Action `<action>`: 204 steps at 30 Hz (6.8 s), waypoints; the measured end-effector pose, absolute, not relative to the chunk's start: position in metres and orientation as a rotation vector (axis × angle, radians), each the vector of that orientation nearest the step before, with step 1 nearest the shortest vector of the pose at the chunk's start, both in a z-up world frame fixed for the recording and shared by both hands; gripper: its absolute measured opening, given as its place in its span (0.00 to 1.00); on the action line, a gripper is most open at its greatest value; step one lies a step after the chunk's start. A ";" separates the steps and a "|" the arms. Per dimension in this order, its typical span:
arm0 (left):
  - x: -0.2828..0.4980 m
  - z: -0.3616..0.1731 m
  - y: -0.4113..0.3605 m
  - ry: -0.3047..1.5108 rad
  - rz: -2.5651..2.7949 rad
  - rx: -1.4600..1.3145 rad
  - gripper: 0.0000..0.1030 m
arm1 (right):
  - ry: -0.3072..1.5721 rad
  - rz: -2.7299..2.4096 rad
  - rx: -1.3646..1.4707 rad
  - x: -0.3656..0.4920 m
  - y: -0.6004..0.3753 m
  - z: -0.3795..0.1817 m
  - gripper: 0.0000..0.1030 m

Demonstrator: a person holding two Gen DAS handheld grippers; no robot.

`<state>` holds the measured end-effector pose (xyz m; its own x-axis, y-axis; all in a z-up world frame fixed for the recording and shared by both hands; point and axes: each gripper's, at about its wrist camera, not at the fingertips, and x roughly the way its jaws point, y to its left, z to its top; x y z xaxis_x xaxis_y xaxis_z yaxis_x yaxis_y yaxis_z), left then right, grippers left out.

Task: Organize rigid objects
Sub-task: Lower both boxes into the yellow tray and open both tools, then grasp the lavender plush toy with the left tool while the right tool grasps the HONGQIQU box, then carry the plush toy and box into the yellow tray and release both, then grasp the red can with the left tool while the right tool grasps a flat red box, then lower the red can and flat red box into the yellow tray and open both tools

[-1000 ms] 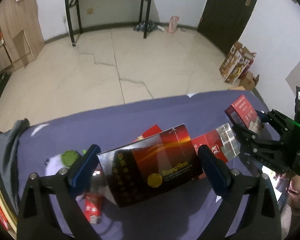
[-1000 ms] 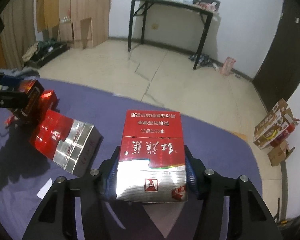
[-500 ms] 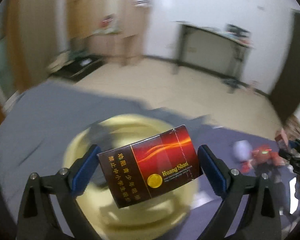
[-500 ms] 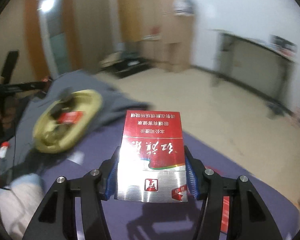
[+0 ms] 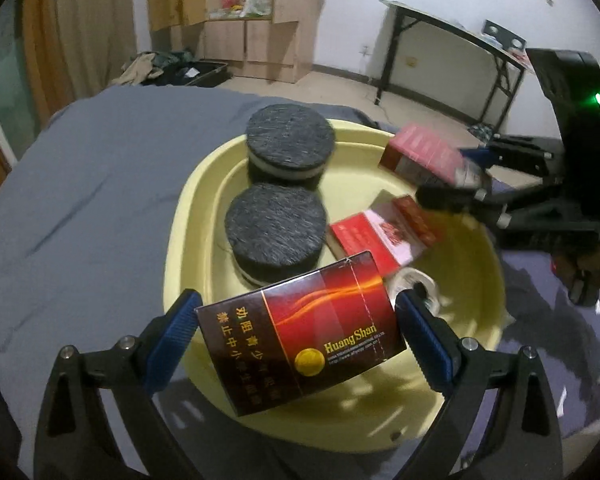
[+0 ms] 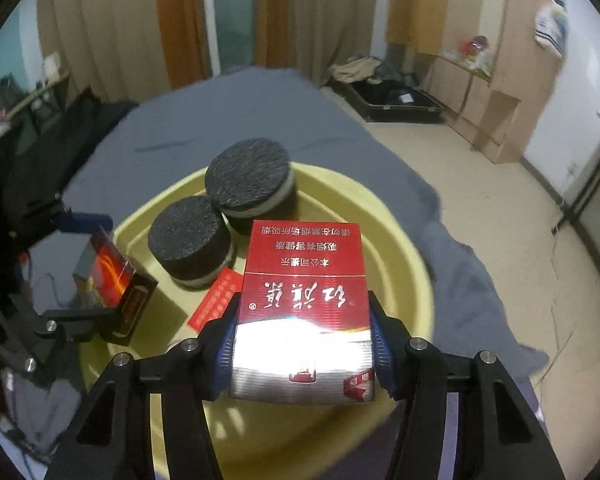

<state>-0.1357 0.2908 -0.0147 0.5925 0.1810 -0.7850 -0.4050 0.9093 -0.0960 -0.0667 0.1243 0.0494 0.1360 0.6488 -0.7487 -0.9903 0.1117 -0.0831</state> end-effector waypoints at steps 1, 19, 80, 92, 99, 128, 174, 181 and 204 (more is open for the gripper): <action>-0.134 -0.016 0.297 0.879 0.339 -0.294 0.94 | 0.643 1.329 -0.679 -0.065 0.129 0.044 0.54; -0.098 0.013 0.262 0.811 0.243 -0.326 1.00 | 0.527 1.048 -0.422 -0.002 -0.035 0.101 1.00; 0.096 -0.009 0.050 0.963 -0.195 -0.118 0.45 | 0.839 0.585 -0.188 0.075 -0.305 0.001 0.94; -0.081 0.094 0.235 0.731 0.213 -0.226 0.45 | 0.526 1.121 -0.440 -0.034 -0.143 0.074 0.93; -0.157 0.026 0.316 0.812 0.327 -0.407 0.45 | 0.525 1.379 -0.616 -0.079 0.018 0.070 0.93; -0.103 0.055 0.246 0.664 0.174 -0.344 1.00 | 0.631 1.134 -0.476 -0.017 -0.002 0.079 1.00; 0.044 -0.041 -0.002 0.986 -0.343 0.082 0.23 | 0.837 0.775 -0.310 0.092 -0.167 -0.027 0.90; -0.028 0.051 0.103 0.790 -0.097 -0.019 0.23 | 0.691 0.956 -0.299 0.058 -0.151 0.020 0.89; -0.090 -0.010 0.308 0.855 0.304 -0.301 0.24 | 0.657 1.386 -0.626 -0.050 0.108 -0.009 0.90</action>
<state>-0.0899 0.3078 -0.0100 0.6188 0.1404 -0.7729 -0.3790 0.9152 -0.1372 -0.0501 0.1077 -0.0089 0.0694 0.6709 -0.7383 -0.9963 0.0847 -0.0166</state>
